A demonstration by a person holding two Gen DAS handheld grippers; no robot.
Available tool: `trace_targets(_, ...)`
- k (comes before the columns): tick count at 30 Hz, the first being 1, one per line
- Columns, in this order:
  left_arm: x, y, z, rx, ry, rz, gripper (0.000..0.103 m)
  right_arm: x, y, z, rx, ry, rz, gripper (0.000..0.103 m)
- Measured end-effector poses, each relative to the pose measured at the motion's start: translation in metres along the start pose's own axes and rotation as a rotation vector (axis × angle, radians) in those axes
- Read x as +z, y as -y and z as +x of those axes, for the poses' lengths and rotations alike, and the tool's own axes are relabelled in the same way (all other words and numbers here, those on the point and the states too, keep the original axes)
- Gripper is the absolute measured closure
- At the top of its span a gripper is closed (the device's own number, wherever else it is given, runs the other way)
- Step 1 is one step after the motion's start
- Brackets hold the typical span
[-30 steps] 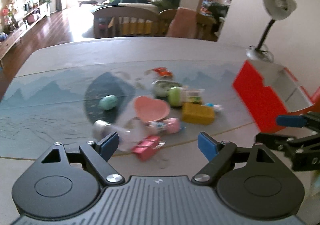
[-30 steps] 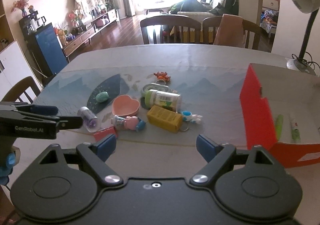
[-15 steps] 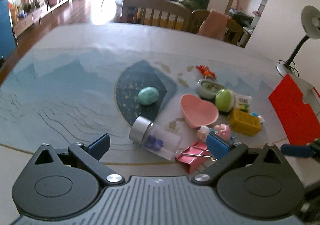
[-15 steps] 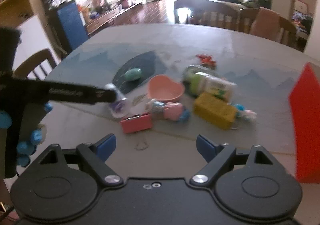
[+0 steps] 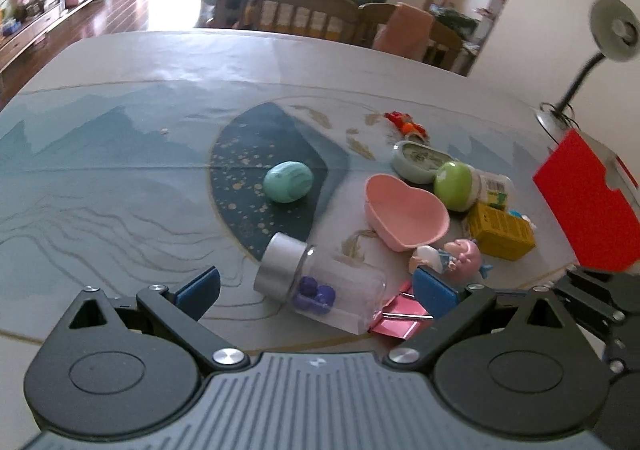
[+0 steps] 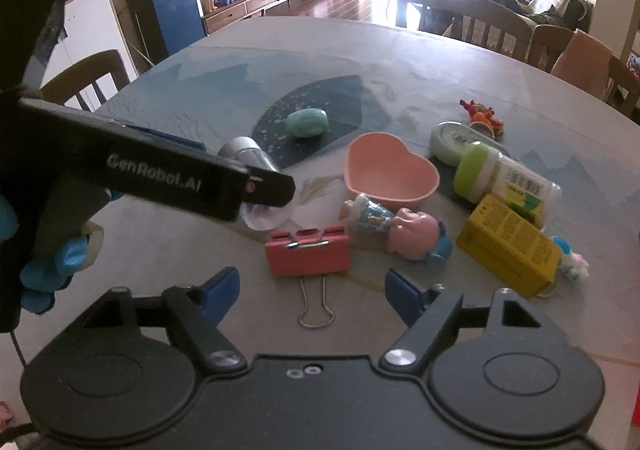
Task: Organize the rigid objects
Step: 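Grasp the glass jar with the left tool while the right tool grasps the pink binder clip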
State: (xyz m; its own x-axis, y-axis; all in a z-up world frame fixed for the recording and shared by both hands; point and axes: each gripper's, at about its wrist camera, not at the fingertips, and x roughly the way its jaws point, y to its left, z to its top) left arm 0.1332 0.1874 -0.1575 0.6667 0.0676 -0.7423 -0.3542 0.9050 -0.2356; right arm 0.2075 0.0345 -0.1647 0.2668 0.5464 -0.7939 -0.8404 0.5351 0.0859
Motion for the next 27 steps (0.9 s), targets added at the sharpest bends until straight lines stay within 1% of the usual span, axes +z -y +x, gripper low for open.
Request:
trace_targets(3,-0.002,0.004,0.004,0.000,0.007,0.047,0.000,0.001,-0.003,0.006,0.000,0.003,-0.018,0.028)
trace_targets(6,-0.003,0.006,0.007,0.015,0.018,0.086,0.000,0.001,-0.004,0.011,-0.006,0.001,-0.033,0.031)
trace_targets(11,-0.005,0.006,0.012,0.016,0.029,0.114,0.001,0.003,-0.005,0.017,-0.013,0.009,-0.049,0.035)
trace_targets(13,-0.006,0.007,0.012,0.017,0.039,0.125,0.001,0.003,-0.005,0.019,-0.017,0.011,-0.055,0.041)
trace_targets(16,-0.007,0.008,0.011,0.023,0.053,0.130,0.001,0.003,-0.006,0.020,-0.018,0.010,-0.058,0.044)
trace_targets(19,-0.008,0.009,0.009,0.031,0.062,0.138,0.009,0.004,-0.007,0.020,-0.018,0.013,-0.060,0.049)
trace_targets(20,-0.008,0.009,0.009,0.034,0.063,0.142,0.013,0.004,-0.007,0.020,-0.022,0.013,-0.062,0.050)
trace_targets(21,-0.008,0.010,0.009,0.034,0.062,0.150,0.018,0.004,-0.007,0.020,-0.027,0.014,-0.062,0.053)
trace_targets(22,-0.008,0.011,0.009,0.034,0.061,0.158,0.020,0.004,-0.007,0.020,-0.029,0.015,-0.061,0.054)
trace_targets(24,-0.008,0.014,0.009,0.033,0.061,0.170,0.030,0.003,-0.007,0.019,-0.028,0.013,-0.059,0.055)
trace_targets(27,-0.010,0.017,0.009,0.041,0.059,0.180,0.030,0.003,-0.007,0.018,-0.038,0.006,-0.058,0.055)
